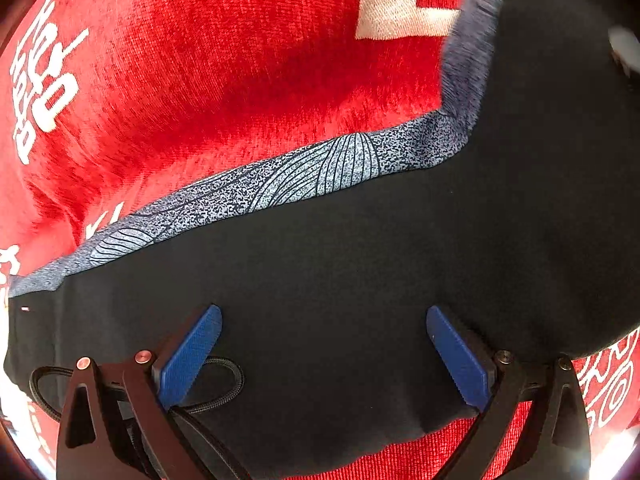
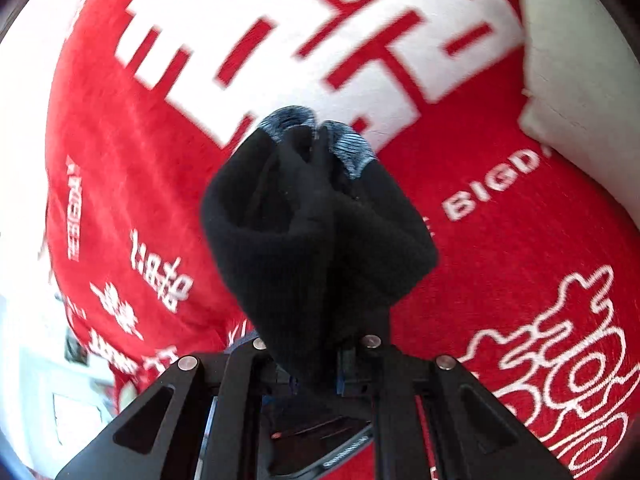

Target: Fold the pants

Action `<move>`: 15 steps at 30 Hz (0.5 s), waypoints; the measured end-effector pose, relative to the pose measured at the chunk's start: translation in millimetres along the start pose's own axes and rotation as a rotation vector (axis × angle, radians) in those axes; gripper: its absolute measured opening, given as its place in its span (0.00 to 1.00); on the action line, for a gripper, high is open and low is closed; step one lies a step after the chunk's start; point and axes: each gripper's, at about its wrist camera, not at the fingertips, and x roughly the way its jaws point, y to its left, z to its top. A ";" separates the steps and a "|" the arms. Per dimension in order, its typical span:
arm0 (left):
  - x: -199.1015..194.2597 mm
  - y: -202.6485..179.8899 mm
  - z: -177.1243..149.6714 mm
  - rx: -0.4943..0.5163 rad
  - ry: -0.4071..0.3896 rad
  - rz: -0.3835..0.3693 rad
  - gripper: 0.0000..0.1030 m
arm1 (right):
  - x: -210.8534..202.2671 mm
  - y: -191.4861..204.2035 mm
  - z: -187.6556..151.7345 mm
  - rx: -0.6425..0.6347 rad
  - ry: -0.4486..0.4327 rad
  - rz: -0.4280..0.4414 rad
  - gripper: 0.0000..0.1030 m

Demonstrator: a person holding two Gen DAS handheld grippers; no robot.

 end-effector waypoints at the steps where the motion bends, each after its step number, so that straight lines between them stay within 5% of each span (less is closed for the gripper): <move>1: 0.1 2.3 -1.2 0.001 -0.006 -0.014 1.00 | 2.6 9.4 -0.2 -0.025 0.008 -0.007 0.13; 9: -27.7 64.8 -1.4 -0.033 0.043 -0.142 1.00 | 18.3 71.8 -15.3 -0.174 0.040 -0.059 0.13; 15: -58.2 186.3 -16.7 -0.134 0.034 -0.048 1.00 | 44.7 138.9 -52.7 -0.401 0.050 -0.206 0.13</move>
